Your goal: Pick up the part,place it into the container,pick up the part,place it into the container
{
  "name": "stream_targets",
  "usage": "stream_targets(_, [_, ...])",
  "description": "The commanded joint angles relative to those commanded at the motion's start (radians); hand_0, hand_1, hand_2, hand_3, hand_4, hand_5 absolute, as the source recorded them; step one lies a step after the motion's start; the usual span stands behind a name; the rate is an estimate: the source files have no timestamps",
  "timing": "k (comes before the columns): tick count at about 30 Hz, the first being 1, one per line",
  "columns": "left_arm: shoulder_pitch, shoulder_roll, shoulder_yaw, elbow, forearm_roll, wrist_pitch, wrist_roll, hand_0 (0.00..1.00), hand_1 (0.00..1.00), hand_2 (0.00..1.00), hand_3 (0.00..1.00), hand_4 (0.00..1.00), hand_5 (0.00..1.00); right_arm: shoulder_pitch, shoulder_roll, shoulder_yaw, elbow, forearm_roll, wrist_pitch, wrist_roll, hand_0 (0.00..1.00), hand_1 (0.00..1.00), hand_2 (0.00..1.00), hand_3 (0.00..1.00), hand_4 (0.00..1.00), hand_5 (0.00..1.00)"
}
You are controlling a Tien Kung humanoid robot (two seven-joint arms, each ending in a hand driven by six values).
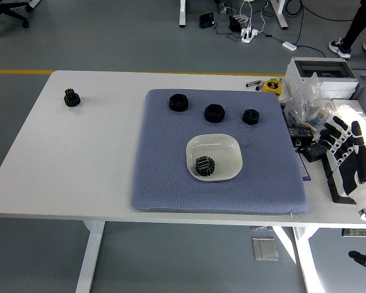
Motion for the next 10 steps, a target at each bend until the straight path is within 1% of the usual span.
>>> stream_targets(6, [-0.006,0.000,0.005,0.003,-0.007,-0.010,-0.007,0.639,0.676,0.700,0.563,0.624,0.568,0.010,-0.005,-0.005,0.001,-0.018,0.005,-0.003,0.807,0.791,0.823,0.852,0.998,0.998])
stream_targets(10, [-0.003,-0.001,-0.009,0.005,0.017,-0.014,-0.002,0.639,0.676,0.700,0.563,0.624,0.568,0.009,-0.007,-0.006,0.003,-0.024,0.004,-0.003,0.807,0.791,0.823,0.852,0.998,0.998])
